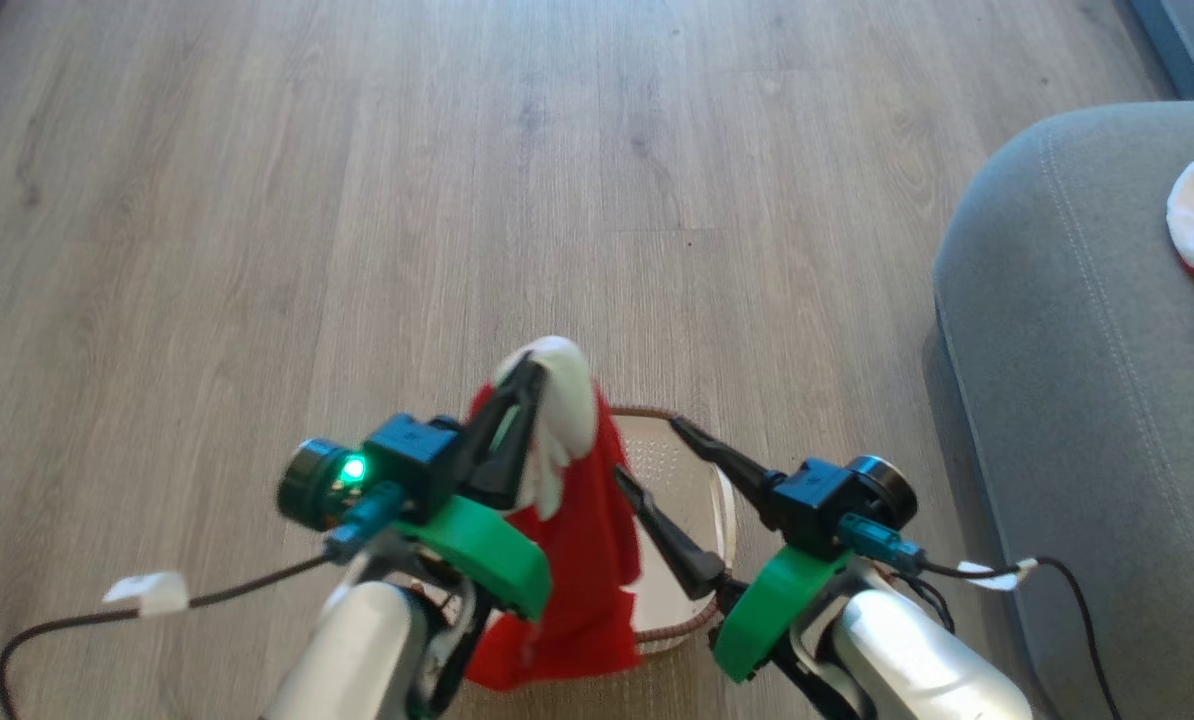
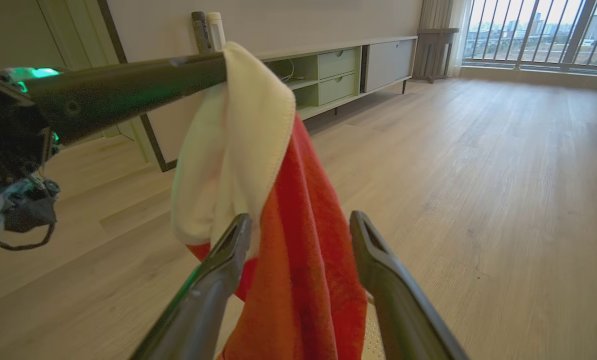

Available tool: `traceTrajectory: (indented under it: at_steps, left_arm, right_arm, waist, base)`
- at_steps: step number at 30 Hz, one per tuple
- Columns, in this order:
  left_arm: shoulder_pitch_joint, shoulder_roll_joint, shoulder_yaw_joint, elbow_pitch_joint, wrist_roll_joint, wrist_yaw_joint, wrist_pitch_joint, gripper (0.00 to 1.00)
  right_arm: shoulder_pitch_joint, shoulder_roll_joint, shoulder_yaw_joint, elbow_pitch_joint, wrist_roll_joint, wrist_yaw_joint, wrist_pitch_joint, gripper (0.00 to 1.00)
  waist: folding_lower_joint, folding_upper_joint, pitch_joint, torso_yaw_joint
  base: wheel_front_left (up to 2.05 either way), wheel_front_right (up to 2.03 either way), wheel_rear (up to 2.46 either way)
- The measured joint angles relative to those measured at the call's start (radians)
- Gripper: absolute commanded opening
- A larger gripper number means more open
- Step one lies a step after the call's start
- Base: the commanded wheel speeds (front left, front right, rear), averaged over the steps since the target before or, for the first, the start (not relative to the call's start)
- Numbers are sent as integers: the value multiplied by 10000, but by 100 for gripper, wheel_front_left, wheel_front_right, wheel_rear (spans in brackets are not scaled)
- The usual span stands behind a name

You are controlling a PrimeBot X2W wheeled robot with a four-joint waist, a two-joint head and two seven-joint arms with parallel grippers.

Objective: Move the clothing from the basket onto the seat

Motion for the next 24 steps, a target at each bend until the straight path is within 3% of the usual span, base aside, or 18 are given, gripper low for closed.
traceTrajectory:
  at_steps: [11,12,13,14,21,24]
  left_arm:
    - [-182,-56,-1582,-236,-153,-236,265,0]
    - [-183,-56,-1639,-307,-253,-255,268,0]
    - [-183,-56,-1697,-384,-336,-251,290,0]
    - [-185,-56,-1758,-447,-378,-244,341,0]
    - [-185,-58,-1891,-604,-474,-77,353,0]
    - [-185,-46,-1835,-522,-546,-56,257,45]
  right_arm:
    - [-825,-416,660,418,416,0,0,100]
    - [-858,-460,658,497,451,0,0,82]
    - [-873,-491,688,594,546,0,0,12]
    - [-873,-502,740,669,675,0,0,0]
    - [-873,-629,800,669,1168,0,0,0]
    - [-874,-692,616,621,1204,0,0,0]
  waist:
    - [0,0,-43,114]
    - [0,0,-46,120]
    - [0,0,-53,131]
    - [0,0,-61,141]
    - [0,0,-11,96]
    - [1,0,21,0]
  base:
    - [0,0,0]
    - [0,0,0]
    - [0,0,0]
    - [0,0,0]
    - [0,0,0]
    - [0,0,0]
